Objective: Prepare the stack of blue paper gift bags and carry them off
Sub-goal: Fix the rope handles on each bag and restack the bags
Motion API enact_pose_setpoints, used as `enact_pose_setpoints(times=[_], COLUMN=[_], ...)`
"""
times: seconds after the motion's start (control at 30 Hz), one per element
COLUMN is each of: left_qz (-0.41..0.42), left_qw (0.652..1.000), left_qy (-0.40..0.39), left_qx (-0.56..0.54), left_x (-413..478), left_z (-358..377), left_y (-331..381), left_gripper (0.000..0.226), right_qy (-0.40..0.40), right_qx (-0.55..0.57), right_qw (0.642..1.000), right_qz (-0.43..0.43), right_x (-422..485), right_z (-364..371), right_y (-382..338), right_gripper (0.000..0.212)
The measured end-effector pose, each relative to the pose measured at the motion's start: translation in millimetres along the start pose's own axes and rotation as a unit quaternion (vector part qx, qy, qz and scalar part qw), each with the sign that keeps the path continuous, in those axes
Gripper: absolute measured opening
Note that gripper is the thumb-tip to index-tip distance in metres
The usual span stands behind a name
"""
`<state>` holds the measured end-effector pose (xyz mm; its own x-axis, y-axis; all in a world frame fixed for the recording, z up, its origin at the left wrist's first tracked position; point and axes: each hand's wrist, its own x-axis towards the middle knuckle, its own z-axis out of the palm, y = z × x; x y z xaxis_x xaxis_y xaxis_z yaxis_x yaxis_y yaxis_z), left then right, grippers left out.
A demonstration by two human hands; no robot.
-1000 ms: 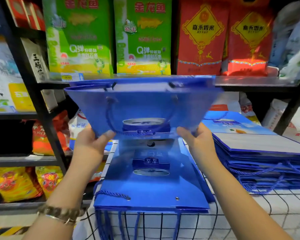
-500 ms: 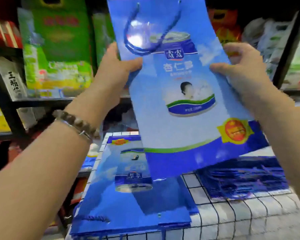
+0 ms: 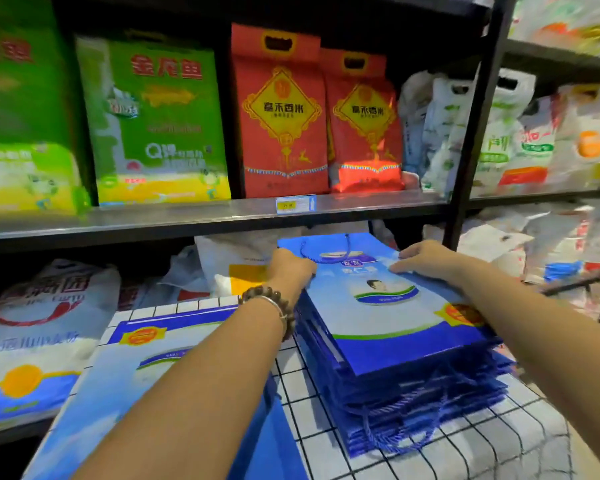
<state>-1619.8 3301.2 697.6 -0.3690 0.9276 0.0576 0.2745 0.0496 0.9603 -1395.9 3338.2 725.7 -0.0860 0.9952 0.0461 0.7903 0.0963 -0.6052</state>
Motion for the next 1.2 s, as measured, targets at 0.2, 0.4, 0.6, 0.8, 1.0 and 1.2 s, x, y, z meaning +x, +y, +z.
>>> enact_pose_setpoints(times=[0.2, 0.4, 0.6, 0.8, 1.0, 1.2], left_qz=[0.064, 0.121, 0.050, 0.039, 0.102, 0.161], left_qw=[0.943, 0.920, 0.836, 0.833, 0.803, 0.841], left_qy=[-0.025, -0.184, -0.300, -0.301, -0.297, -0.181], left_qx=[0.325, 0.323, 0.457, 0.463, 0.506, 0.483], left_x=[-8, -47, -63, -63, -64, -84], left_z=[-6, 9, 25, 33, 34, 18], left_y=[-11, 13, -39, -49, -56, -32], left_gripper=[0.035, 0.035, 0.075, 0.073, 0.090, 0.045], right_qy=[-0.058, -0.117, -0.264, -0.248, -0.270, -0.262], right_qx=[-0.168, -0.215, -0.350, -0.325, -0.407, -0.446], right_qw=[0.984, 0.963, 0.895, 0.910, 0.865, 0.848], right_qz=[-0.021, -0.115, -0.087, -0.069, -0.113, -0.113], right_x=[13, -1, -25, -33, -40, -41], right_z=[14, 7, 54, 66, 64, 56], right_y=[5, -14, 15, 24, 18, 12], right_gripper=[0.036, 0.056, 0.106, 0.055, 0.052, 0.083])
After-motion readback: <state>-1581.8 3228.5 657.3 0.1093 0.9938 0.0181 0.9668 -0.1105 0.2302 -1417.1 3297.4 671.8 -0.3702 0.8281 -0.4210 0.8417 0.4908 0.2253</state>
